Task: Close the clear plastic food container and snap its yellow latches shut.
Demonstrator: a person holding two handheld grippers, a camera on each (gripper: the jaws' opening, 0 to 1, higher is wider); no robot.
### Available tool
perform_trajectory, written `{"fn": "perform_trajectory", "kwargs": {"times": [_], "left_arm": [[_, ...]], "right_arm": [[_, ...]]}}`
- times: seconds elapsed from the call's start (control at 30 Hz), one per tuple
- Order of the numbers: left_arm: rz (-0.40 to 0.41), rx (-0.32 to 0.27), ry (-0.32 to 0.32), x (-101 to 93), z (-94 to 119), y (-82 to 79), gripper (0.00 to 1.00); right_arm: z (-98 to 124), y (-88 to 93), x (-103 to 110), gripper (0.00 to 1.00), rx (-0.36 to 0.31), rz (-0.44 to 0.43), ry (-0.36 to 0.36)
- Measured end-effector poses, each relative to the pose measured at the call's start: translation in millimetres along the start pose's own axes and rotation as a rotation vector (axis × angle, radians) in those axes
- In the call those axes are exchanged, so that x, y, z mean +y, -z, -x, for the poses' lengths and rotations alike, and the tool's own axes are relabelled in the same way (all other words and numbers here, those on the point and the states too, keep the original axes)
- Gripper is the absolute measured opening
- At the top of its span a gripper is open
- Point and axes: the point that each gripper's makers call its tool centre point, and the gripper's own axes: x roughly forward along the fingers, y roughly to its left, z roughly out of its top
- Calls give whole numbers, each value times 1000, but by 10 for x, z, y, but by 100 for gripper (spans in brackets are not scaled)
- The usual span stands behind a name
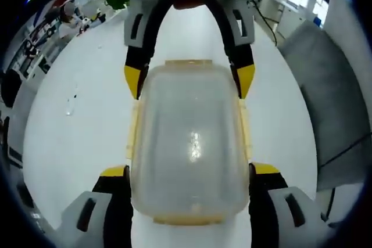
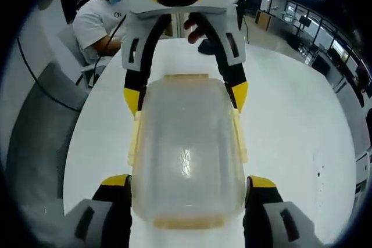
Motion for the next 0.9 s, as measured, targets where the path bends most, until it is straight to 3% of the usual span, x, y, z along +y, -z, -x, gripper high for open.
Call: {"fn": "perform_trajectory", "kwargs": {"times": [0.07, 0.13, 0.17, 0.27, 0.6, 0.77, 0.9], "left_arm": [[11, 16, 8, -38, 17, 23, 84], [18, 21, -16, -22, 45, 41, 93], [22, 14, -41, 10, 64, 48, 98], [36, 29, -79, 18, 110, 108, 99], [74, -18, -151, -79, 264, 97, 98], [158, -45, -216, -94, 348, 134, 99], [179, -50, -238, -212, 402, 183, 99]], "right_arm": [[36, -39, 23, 82, -30, -64, -8], [68, -78, -70, 99, -59, -90, 45], [106, -53, -76, 97, -48, -70, 44], [123, 14, -100, 99, -8, -60, 94], [220, 2, 1, 99, -56, -75, 172], [281, 64, 38, 99, -75, -167, 215], [345, 60, 125, 99, -110, -209, 234]]}}
